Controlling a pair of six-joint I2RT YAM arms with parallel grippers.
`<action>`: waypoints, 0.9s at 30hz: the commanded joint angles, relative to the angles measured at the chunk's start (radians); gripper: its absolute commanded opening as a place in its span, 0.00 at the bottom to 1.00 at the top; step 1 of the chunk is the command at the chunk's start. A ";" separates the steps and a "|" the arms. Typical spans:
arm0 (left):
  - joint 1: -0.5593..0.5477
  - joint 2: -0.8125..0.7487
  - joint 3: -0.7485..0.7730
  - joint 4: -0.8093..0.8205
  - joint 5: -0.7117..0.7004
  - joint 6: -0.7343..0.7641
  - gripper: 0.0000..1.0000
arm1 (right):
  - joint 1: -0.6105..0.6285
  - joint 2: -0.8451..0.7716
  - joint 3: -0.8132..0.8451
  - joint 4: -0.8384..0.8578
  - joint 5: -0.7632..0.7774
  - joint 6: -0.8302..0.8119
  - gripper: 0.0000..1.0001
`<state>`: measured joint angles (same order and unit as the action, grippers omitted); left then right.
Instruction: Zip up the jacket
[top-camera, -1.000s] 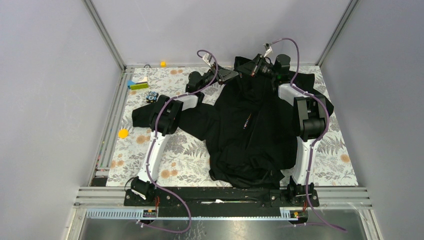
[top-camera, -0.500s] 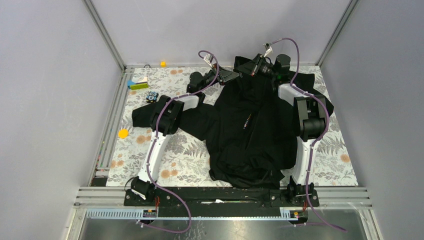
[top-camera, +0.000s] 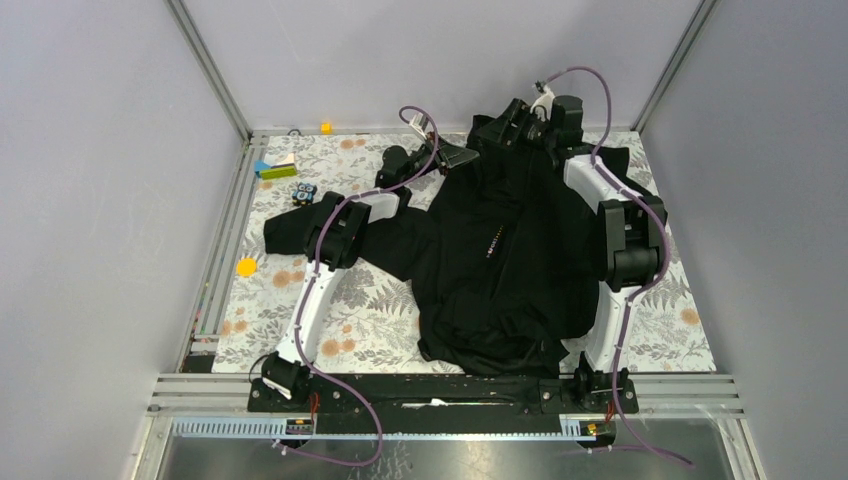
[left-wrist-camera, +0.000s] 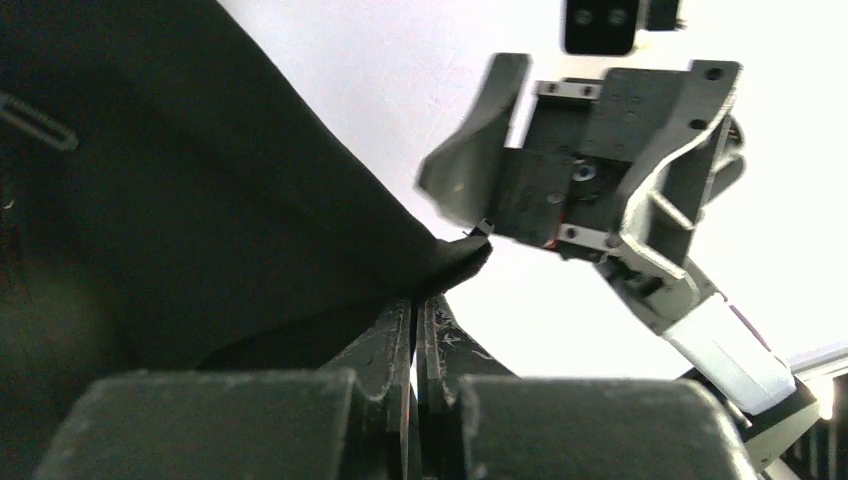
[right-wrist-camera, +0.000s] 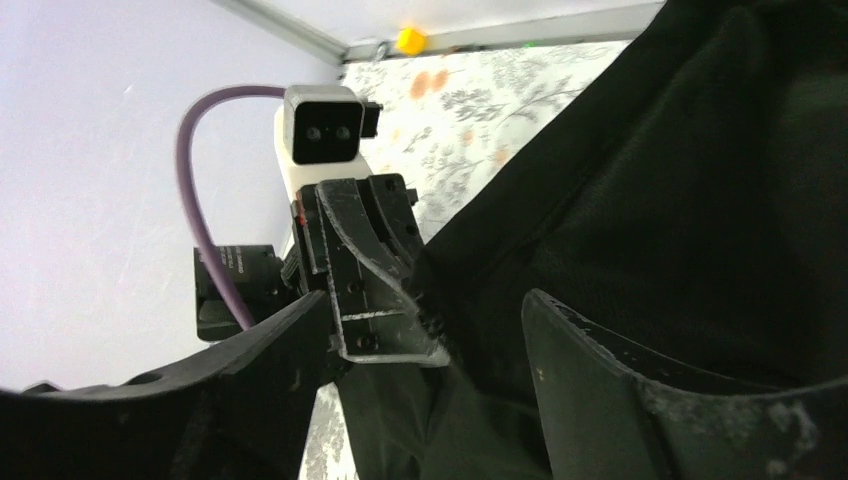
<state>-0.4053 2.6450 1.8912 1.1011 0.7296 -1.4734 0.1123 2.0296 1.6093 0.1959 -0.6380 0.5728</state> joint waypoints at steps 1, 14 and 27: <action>0.008 0.055 0.075 0.076 -0.006 -0.091 0.00 | -0.042 -0.087 0.067 -0.189 0.216 -0.127 0.78; 0.013 0.051 0.066 0.026 -0.009 -0.068 0.00 | -0.106 0.245 0.484 -0.494 0.619 -0.040 0.69; 0.001 0.033 0.067 -0.040 -0.005 -0.014 0.00 | -0.107 0.606 0.935 -0.657 0.826 -0.154 0.72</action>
<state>-0.3965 2.7144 1.9282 1.0378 0.7273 -1.5158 -0.0002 2.6225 2.5687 -0.4732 0.1284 0.4747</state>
